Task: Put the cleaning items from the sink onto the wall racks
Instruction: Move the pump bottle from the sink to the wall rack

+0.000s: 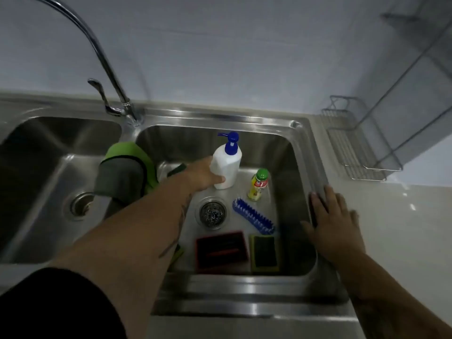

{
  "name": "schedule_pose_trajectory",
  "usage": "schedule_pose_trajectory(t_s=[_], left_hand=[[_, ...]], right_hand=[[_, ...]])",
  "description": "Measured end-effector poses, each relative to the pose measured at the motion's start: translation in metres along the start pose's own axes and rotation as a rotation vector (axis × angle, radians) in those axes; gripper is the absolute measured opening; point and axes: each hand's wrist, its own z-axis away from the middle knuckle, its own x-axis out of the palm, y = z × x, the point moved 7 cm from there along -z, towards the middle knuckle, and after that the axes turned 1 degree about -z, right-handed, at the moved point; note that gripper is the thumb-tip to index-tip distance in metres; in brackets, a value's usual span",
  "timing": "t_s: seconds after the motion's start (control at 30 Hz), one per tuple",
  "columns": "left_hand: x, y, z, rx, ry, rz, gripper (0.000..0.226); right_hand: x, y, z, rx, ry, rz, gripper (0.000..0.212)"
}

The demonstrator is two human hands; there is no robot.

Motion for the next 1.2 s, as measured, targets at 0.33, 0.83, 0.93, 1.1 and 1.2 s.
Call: schedule_pose_trajectory(t_s=[0.33, 0.83, 0.93, 1.1, 1.2], left_hand=[[0.012, 0.023, -0.072, 0.123, 0.255, 0.02, 0.081], [-0.033, 0.058, 0.035, -0.034, 0.382, 0.331, 0.085], [-0.051, 0.124, 0.08, 0.018, 0.332, 0.294, 0.081], [-0.082, 0.25, 0.144, 0.249, 0.333, 0.218, 0.069], [-0.099, 0.328, 0.171, 0.399, 0.357, 0.235, 0.066]], right_hand=[[-0.002, -0.001, -0.003, 0.03, 0.049, -0.047, 0.077], [-0.01, 0.01, -0.005, -0.088, -0.223, -0.237, 0.077], [-0.058, 0.025, 0.002, -0.131, -0.312, -0.446, 0.079], [-0.187, 0.041, 0.032, -0.4, -0.119, -0.534, 0.066], [-0.28, 0.069, 0.055, -0.51, 0.347, -0.45, 0.045]])
